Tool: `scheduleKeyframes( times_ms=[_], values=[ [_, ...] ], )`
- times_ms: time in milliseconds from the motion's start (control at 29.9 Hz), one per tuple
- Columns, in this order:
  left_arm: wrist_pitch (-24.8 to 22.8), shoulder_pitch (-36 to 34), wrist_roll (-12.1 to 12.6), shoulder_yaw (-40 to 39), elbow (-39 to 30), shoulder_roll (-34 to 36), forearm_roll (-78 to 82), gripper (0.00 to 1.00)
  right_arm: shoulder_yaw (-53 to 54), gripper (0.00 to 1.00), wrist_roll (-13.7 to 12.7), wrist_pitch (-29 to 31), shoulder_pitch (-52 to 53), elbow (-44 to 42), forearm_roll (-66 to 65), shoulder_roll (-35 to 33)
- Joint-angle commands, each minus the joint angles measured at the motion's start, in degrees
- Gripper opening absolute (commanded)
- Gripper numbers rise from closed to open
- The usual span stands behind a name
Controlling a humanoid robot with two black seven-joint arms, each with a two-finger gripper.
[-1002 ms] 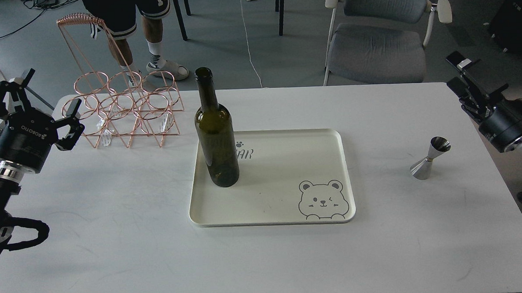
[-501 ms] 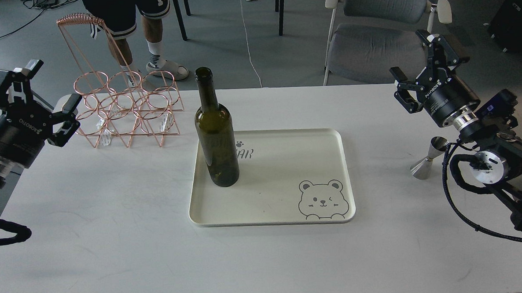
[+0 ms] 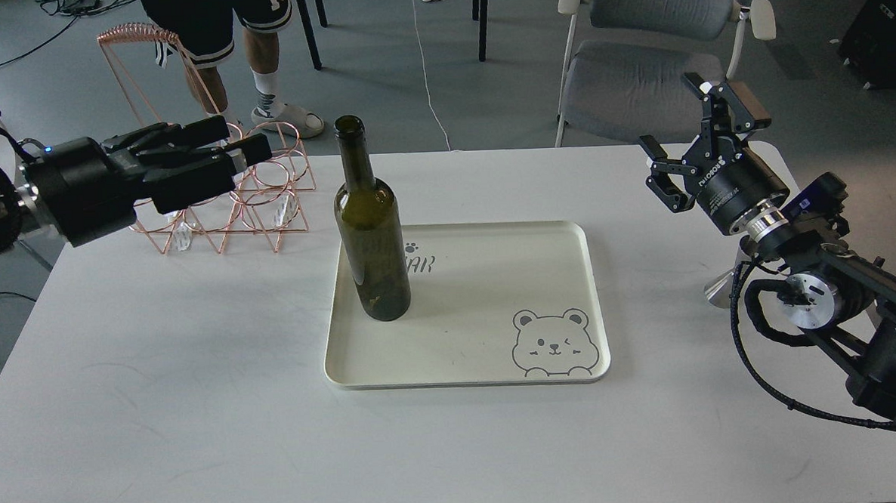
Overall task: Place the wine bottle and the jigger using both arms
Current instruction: 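Raise the right gripper and reach the left gripper toward the wine bottle, then grasp the wine bottle neck with the left gripper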
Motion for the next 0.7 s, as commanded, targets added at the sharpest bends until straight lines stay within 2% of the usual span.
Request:
scheduleKeyframes(
  times_ms=[0,167,334,668],
  values=[
    [1.2,-0.3,0.0,0.6,-0.1,-1.8,8.0,1.0,0.2,0.98,0.1,0.0,-0.5,0.1,0.0,-0.1],
    [1.3,-2.2,0.0,2.2,-0.1,-4.5,13.0,1.0,0.3,0.98,0.2,0.0,-1.2,0.1,0.0,-0.2],
    [1.2,-6.8,0.0,7.4,0.4,-7.5,16.4,1.0,0.3,0.98,0.2,0.0,-1.2,0.1,0.0,-0.4],
    [0.6,-10.8,0.0,10.4,3.3,-12.5,16.7,1.0,0.3,0.98,0.3,0.0,-1.3,0.3,0.0,-0.6]
  ],
)
